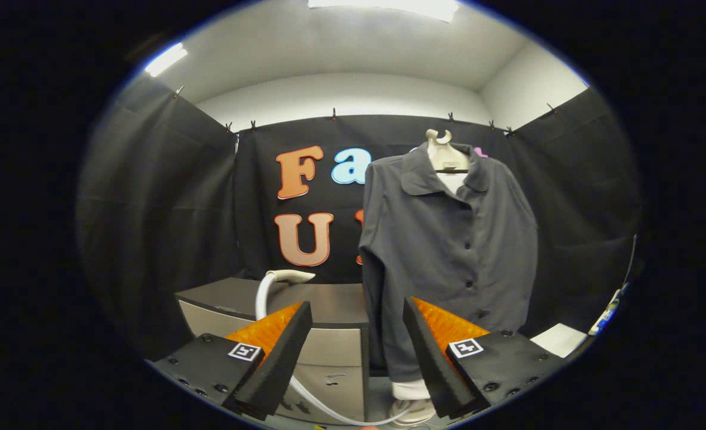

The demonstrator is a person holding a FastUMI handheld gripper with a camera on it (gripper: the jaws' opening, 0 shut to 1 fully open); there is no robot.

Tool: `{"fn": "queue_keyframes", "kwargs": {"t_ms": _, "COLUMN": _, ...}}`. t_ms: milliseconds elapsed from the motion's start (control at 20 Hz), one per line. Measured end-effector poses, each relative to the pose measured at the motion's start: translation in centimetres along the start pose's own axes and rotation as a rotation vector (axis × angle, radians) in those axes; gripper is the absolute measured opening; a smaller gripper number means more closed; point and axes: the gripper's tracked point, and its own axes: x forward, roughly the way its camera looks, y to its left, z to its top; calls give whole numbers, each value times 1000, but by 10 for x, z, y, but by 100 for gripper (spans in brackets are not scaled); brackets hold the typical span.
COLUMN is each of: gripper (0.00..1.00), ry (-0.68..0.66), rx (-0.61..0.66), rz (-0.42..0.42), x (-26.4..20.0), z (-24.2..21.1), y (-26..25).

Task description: Iron the clothes twice with a garment steamer, once on the left side and once on the right side.

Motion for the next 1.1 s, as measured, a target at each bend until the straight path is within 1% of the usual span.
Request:
{"fn": "queue_keyframes", "kwargs": {"t_ms": 100, "gripper": 98, "ry": 13, "rx": 12, "rz": 43, "x": 46, "z": 13, "y": 24}}
{"fn": "queue_keyframes", "kwargs": {"t_ms": 250, "gripper": 98, "ry": 59, "rx": -30, "rz": 91, "x": 111, "z": 28, "y": 67}}
{"fn": "queue_keyframes", "kwargs": {"t_ms": 400, "gripper": 98, "ry": 97, "rx": -65, "rz": 85, "x": 172, "z": 36, "y": 107}}
{"fn": "queue_keyframes", "kwargs": {"t_ms": 500, "gripper": 98, "ry": 136, "rx": -97, "rz": 92, "x": 208, "z": 32, "y": 130}}
{"fn": "queue_keyframes", "kwargs": {"t_ms": 600, "gripper": 97, "ry": 223, "rx": -124, "rz": 126, "x": 240, "z": 16, "y": 157}}
{"fn": "queue_keyframes", "kwargs": {"t_ms": 700, "gripper": 98, "ry": 344, "rx": -156, "rz": 173, "x": 267, "z": -6, "y": 185}}
{"fn": "queue_keyframes", "kwargs": {"t_ms": 850, "gripper": 99, "ry": 494, "rx": -191, "rz": 175, "x": 317, "z": -31, "y": 204}}
{"fn": "queue_keyframes", "kwargs": {"t_ms": 950, "gripper": 99, "ry": 568, "rx": -211, "rz": 183, "x": 352, "z": -48, "y": 216}}
{"fn": "queue_keyframes", "kwargs": {"t_ms": 1100, "gripper": 99, "ry": 673, "rx": -324, "rz": 158, "x": 383, "z": -82, "y": 212}}
